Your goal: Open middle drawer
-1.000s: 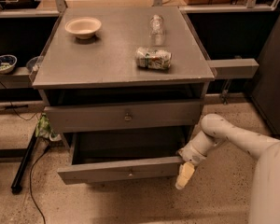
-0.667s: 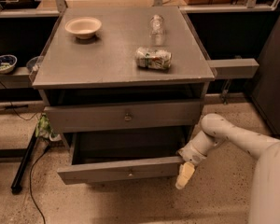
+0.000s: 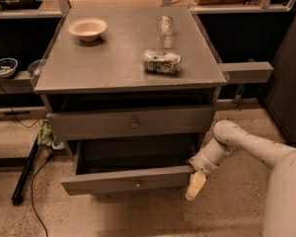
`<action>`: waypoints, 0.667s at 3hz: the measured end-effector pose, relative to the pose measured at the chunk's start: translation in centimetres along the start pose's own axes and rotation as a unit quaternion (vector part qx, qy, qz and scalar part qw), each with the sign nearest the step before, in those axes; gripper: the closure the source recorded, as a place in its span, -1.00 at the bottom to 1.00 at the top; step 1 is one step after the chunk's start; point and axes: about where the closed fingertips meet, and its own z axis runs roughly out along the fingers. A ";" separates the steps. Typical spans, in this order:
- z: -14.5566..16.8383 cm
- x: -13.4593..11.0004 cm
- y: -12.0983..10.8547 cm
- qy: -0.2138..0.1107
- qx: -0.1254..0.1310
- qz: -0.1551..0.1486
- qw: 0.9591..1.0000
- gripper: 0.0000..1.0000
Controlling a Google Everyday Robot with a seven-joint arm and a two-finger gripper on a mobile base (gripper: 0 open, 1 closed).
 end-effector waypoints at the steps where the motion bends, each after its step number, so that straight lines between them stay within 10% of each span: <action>1: -0.1 0.0 0.0 0.002 0.001 0.001 1.000 -1.00; 2: -0.3 0.1 0.1 0.003 0.001 0.003 1.000 -1.00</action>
Offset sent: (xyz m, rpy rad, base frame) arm -0.0802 -0.0256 0.0205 -0.0524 0.0188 -0.0640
